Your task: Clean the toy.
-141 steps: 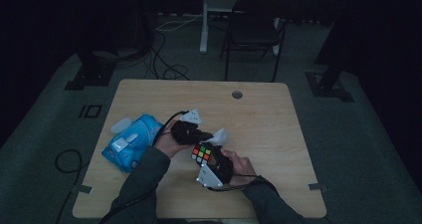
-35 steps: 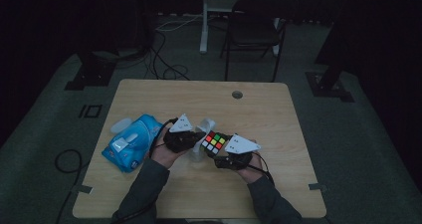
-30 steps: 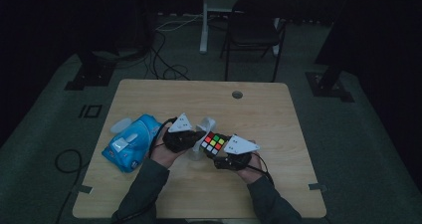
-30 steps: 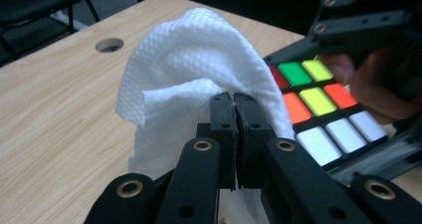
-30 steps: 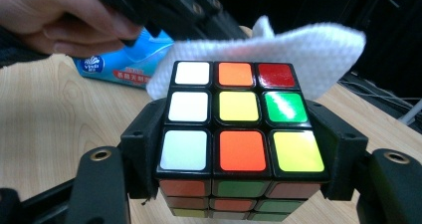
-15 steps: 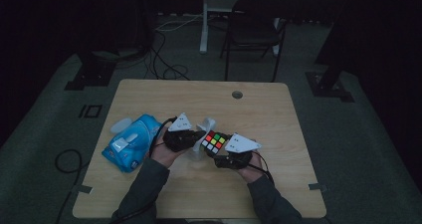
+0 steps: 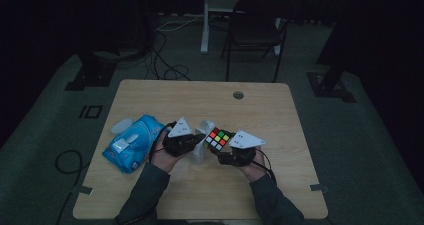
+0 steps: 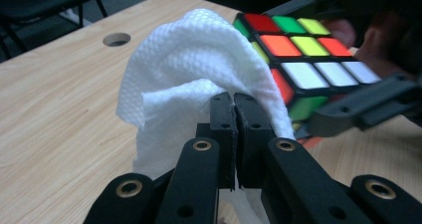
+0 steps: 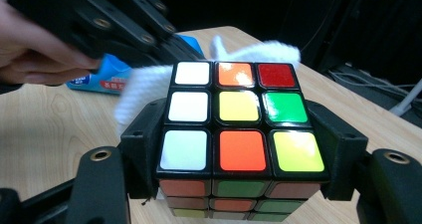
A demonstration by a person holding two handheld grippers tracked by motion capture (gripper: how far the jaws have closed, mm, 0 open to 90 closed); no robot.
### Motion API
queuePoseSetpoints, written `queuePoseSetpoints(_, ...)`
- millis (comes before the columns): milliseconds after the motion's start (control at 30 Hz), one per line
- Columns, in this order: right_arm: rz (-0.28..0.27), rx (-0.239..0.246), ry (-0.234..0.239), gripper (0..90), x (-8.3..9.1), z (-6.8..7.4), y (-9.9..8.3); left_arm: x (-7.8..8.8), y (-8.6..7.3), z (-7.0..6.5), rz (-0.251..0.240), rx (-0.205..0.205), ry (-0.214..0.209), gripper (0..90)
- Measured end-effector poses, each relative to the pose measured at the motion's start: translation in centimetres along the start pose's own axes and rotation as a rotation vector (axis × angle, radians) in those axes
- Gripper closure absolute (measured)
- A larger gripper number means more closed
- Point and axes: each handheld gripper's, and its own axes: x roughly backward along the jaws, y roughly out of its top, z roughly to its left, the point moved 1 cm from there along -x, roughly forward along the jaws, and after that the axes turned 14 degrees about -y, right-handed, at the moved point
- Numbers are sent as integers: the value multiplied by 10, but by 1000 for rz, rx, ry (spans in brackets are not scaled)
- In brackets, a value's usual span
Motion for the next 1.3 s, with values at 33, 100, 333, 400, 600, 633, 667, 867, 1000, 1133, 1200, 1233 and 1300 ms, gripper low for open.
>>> queuePoseSetpoints(33,2,-3,0,340,0,-1,0,1,0,-2,-7,-4,5,884)
queuePoseSetpoints(100,11,-13,-3,340,-1,-2,-1,4,1,-5,-18,-11,9,889)
queuePoseSetpoints(333,23,-46,-11,340,-3,-5,-2,10,1,-16,-38,-30,14,896)
queuePoseSetpoints(400,25,-56,-11,339,-4,-6,-2,10,2,-19,-41,-40,5,895)
queuePoseSetpoints(600,31,-78,-13,340,-5,-6,-1,3,4,-28,-17,-77,2,895)
queuePoseSetpoints(633,32,-81,-17,340,-6,-7,-1,3,4,-28,-16,-76,4,895)
queuePoseSetpoints(667,36,-84,-18,339,-6,-7,-2,2,4,-27,-19,-74,3,894)
queuePoseSetpoints(867,45,-90,-23,339,-6,-7,-3,-1,1,-26,-10,-76,15,892)
queuePoseSetpoints(1000,41,-111,-20,340,-6,-9,-3,-3,-3,-23,2,-66,39,886)
queuePoseSetpoints(1133,30,-125,-15,340,-5,-11,-2,-7,-5,-24,19,-64,39,870)
queuePoseSetpoints(1200,31,-130,-24,340,-5,-11,-2,-10,-5,-25,25,-66,39,869)
queuePoseSetpoints(1233,32,-134,-25,340,-5,-11,-2,-12,-6,-25,29,-67,40,870)
queuePoseSetpoints(1300,33,-139,-29,339,-5,-12,-2,-13,-6,-26,32,-64,38,871)
